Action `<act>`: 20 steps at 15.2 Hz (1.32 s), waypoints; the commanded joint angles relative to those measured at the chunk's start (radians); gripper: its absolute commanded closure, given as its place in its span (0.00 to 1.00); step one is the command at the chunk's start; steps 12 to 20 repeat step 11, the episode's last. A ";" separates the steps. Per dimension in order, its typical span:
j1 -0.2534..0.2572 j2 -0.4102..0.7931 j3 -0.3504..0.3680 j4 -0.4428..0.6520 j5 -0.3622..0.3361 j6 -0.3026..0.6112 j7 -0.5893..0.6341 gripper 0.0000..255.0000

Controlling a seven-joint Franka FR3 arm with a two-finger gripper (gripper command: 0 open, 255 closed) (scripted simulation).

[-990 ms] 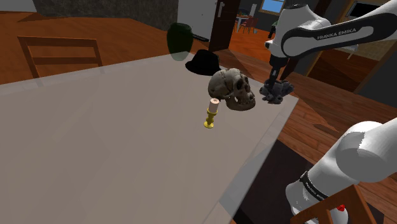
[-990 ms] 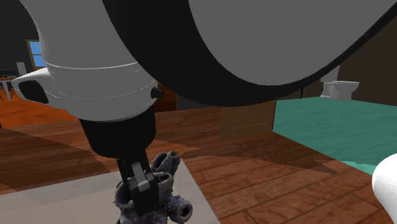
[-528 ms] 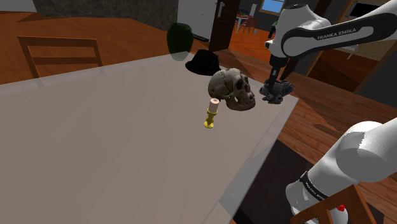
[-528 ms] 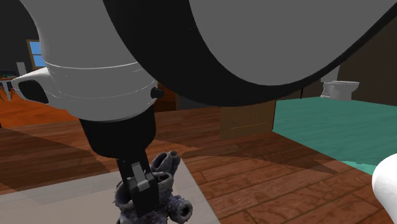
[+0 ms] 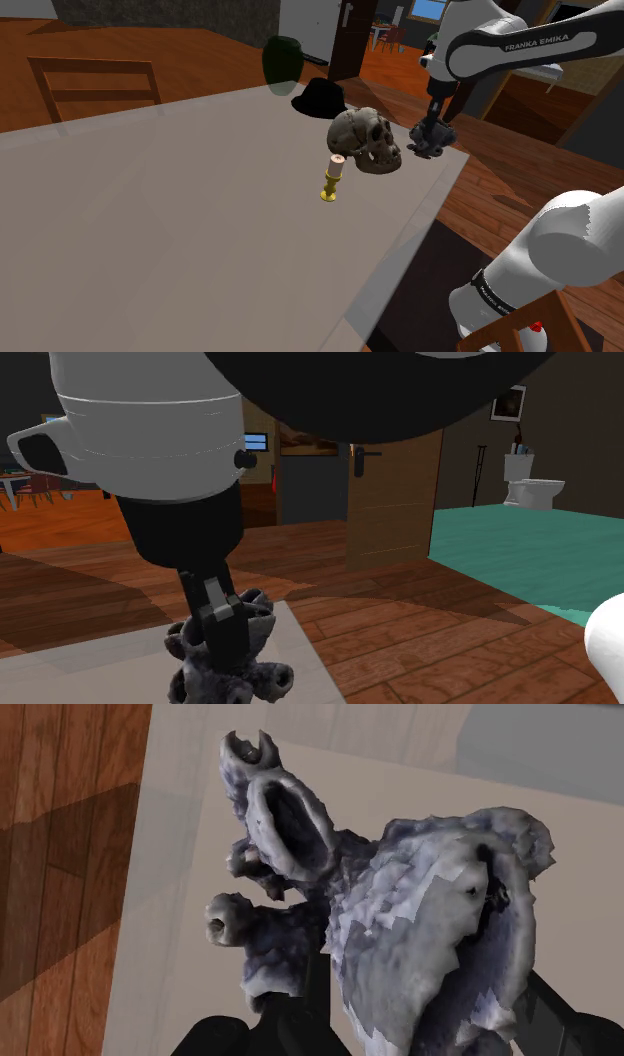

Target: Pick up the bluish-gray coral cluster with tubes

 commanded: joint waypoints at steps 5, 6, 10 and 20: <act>0.005 -0.015 0.010 0.070 0.016 -0.080 -0.026 1.00; 0.005 -0.017 0.012 0.082 0.018 -0.093 -0.030 1.00; 0.007 -0.020 0.017 0.120 0.025 -0.133 -0.043 1.00; 0.007 -0.020 0.017 0.120 0.025 -0.133 -0.043 1.00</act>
